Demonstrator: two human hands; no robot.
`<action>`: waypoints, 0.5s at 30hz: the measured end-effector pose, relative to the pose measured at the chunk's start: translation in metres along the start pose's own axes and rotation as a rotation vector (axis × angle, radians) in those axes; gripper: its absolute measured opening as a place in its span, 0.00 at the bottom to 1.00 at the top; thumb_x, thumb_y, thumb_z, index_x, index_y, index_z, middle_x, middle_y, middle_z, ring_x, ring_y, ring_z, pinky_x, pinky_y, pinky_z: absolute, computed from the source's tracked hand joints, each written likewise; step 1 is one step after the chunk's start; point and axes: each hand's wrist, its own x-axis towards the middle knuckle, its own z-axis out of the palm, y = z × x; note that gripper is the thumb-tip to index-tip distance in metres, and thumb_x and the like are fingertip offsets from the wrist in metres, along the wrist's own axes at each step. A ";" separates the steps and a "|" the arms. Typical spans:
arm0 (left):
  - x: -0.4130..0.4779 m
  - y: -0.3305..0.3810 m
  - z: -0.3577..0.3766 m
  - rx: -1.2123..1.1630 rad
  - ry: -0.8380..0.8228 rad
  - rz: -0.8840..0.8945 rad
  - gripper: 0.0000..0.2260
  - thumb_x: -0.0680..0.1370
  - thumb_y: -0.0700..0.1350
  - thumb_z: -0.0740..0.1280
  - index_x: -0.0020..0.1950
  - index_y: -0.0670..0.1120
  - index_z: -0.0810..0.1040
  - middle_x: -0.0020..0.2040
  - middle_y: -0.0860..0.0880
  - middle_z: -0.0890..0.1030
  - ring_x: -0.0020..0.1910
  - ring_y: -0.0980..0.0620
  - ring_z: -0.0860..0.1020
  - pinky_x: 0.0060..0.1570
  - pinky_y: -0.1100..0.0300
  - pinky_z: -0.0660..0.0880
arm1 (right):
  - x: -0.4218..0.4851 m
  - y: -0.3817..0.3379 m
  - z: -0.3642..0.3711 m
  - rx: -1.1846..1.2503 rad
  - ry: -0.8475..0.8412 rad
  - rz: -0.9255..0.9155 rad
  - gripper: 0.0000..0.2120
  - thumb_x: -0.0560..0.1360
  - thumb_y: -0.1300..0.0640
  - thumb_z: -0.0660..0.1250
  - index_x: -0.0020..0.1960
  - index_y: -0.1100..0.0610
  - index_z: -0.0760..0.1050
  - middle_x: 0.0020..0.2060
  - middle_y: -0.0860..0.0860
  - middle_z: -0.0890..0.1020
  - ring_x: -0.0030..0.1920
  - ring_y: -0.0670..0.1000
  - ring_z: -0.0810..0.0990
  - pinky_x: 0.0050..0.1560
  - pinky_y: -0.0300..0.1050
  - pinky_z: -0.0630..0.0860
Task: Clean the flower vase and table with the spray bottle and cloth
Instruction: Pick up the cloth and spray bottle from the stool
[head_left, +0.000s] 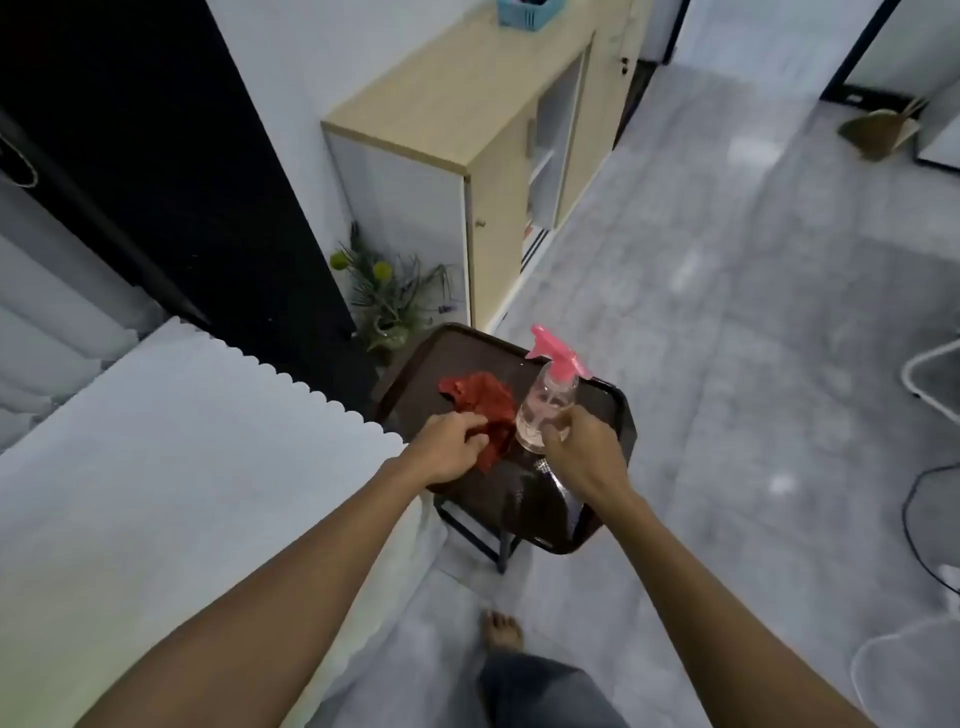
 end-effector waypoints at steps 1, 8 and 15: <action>0.010 0.001 0.005 -0.003 -0.008 0.007 0.19 0.81 0.49 0.64 0.73 0.50 0.74 0.73 0.48 0.76 0.74 0.46 0.70 0.74 0.54 0.63 | 0.006 0.004 -0.001 0.012 0.027 0.043 0.14 0.80 0.47 0.66 0.57 0.57 0.76 0.53 0.54 0.85 0.52 0.57 0.83 0.48 0.50 0.77; 0.064 0.007 0.034 0.140 -0.048 -0.043 0.28 0.81 0.44 0.66 0.80 0.48 0.62 0.82 0.46 0.59 0.82 0.43 0.51 0.79 0.45 0.53 | 0.040 0.021 0.013 0.236 0.064 0.072 0.34 0.70 0.43 0.79 0.68 0.54 0.69 0.60 0.50 0.79 0.57 0.49 0.80 0.53 0.42 0.76; 0.082 -0.009 0.057 0.178 0.069 -0.105 0.24 0.79 0.44 0.69 0.76 0.51 0.70 0.74 0.48 0.73 0.71 0.43 0.74 0.69 0.46 0.70 | 0.068 0.025 0.024 0.262 0.067 0.038 0.30 0.67 0.47 0.80 0.65 0.54 0.74 0.54 0.47 0.81 0.51 0.48 0.83 0.52 0.45 0.82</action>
